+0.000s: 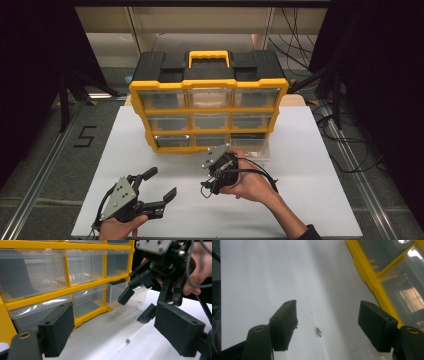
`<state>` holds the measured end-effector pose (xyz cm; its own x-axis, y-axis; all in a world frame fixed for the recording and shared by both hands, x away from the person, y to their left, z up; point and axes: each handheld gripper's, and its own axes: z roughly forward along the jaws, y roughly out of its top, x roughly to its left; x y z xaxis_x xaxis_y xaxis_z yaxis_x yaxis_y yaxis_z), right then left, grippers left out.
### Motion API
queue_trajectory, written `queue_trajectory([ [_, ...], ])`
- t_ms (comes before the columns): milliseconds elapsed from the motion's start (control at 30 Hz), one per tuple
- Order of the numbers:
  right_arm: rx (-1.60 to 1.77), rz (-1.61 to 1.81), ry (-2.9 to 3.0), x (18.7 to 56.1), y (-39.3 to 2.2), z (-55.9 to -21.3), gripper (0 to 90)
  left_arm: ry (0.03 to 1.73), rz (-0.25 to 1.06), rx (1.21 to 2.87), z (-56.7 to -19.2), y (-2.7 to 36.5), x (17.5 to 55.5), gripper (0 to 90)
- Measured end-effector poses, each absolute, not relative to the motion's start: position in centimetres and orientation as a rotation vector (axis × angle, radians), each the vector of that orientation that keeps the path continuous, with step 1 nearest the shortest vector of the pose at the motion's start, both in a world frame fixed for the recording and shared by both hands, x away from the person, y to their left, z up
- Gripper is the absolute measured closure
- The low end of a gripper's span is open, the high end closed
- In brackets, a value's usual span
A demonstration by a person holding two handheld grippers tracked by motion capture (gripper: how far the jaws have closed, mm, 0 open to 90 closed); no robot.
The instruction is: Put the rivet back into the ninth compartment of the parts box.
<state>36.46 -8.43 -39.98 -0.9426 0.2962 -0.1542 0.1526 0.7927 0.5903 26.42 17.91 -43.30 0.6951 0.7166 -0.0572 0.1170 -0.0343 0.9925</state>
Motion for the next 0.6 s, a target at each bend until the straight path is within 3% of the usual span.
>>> queue_trajectory([
  [600,0.388,0.713,2.868,37.8,-7.8,-43.4,37.2,0.707,0.551,1.558,-43.3,17.9,26.4,16.2],
])
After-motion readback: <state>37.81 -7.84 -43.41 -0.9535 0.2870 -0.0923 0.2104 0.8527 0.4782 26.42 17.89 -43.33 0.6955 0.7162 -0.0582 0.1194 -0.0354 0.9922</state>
